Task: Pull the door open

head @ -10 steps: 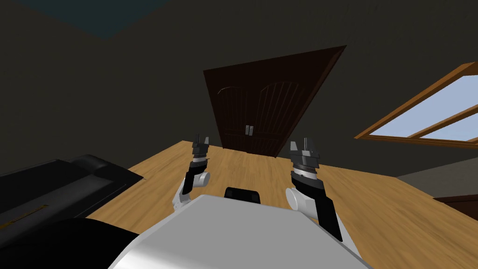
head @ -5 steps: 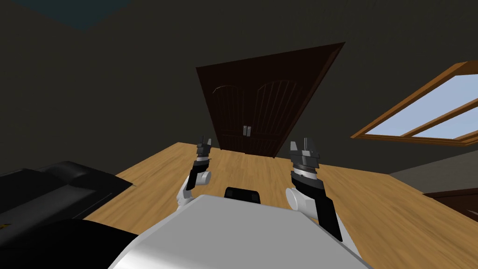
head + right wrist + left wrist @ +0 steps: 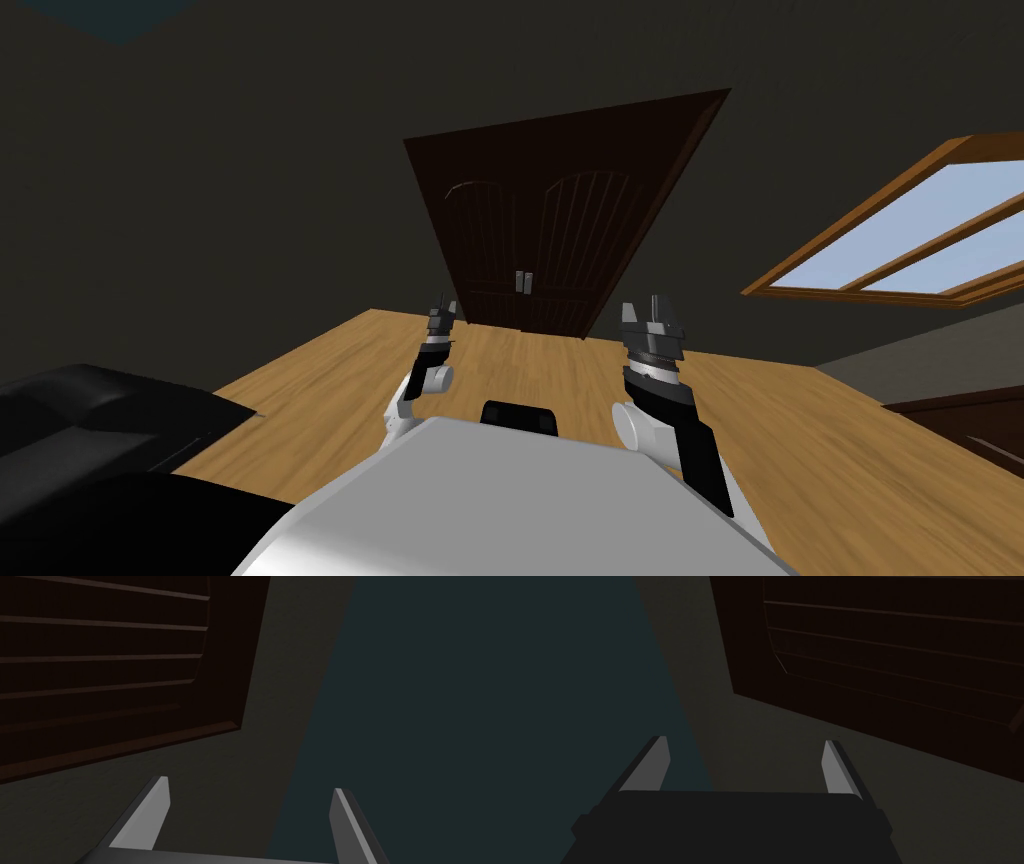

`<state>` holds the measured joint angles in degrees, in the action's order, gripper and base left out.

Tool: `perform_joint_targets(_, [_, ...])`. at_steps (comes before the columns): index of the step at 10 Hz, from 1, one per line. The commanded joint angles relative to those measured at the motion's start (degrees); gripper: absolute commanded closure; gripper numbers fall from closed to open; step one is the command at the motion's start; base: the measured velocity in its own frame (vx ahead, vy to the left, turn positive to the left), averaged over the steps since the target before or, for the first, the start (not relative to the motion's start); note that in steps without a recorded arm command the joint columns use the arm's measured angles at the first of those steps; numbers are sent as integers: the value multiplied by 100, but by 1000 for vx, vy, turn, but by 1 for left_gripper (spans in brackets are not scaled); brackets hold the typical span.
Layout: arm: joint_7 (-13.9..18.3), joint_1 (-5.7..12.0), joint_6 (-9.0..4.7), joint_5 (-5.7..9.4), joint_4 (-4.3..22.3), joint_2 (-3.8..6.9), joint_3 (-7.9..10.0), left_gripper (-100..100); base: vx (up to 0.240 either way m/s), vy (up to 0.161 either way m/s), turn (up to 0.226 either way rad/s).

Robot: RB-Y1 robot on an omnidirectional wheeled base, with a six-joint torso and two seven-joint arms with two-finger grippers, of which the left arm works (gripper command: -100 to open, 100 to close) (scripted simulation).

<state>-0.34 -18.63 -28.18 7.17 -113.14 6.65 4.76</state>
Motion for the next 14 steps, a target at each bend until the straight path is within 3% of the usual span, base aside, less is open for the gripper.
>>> perform_joint_targets(1, [39, 107, 35, 6, 241, 49, 21, -100, 112, -60, -58])
perform_joint_targets(14, [317, 796, 377, 40, 1922, 380, 130, -100, 109, -52, -65])
